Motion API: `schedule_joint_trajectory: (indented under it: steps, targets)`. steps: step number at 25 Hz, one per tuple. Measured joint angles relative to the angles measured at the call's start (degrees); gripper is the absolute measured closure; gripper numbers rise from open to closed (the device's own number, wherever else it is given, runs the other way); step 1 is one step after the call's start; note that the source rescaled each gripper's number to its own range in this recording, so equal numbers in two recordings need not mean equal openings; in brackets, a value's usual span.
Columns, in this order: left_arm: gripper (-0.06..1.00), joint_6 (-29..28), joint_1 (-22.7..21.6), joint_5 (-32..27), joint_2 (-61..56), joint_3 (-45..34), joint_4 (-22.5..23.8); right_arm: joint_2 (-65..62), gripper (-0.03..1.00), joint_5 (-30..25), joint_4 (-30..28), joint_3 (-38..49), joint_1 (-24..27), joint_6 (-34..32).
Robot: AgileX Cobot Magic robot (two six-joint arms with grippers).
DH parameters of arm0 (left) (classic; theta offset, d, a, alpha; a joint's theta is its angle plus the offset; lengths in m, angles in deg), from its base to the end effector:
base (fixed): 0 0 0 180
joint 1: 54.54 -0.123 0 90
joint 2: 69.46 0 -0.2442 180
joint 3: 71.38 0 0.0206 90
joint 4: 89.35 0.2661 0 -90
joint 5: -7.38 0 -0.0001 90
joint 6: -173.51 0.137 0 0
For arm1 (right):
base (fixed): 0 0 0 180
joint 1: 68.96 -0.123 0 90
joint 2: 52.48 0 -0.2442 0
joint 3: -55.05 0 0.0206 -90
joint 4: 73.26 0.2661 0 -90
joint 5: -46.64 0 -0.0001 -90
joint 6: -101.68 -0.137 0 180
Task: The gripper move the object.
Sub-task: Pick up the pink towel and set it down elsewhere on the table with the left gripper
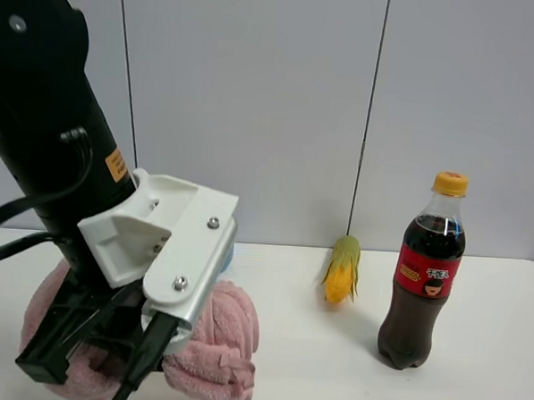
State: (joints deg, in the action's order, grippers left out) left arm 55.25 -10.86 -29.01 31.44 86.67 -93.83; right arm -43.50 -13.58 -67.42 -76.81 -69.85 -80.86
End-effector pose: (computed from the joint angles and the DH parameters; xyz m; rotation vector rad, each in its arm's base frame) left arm 0.2339 -0.2322 0.1078 2.1611 1.7407 0.0004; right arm 0.0922 0.0135 0.2604 0.0262 2.0473 0.1595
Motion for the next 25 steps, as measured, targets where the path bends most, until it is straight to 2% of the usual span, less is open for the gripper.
schedule_joint_trajectory:
  steps: [7,22,23,25]
  targets:
    - [0.94,1.6,0.0,4.8,5.0,-0.1,-1.3,0.0,-0.03,0.0,0.0,0.0,0.0,0.0]
    - [0.94,1.7,-0.1,6.7,7.1,-0.1,-3.1,0.0,-0.03,0.0,0.0,0.0,0.0,0.0]
    - [0.93,1.7,-0.1,6.8,7.1,-0.1,-3.1,0.0,-0.03,0.0,0.0,0.0,0.0,0.0]
    - [0.81,1.7,-0.1,6.8,7.1,-0.1,-3.2,0.0,-0.03,0.0,0.0,0.0,0.0,0.0]
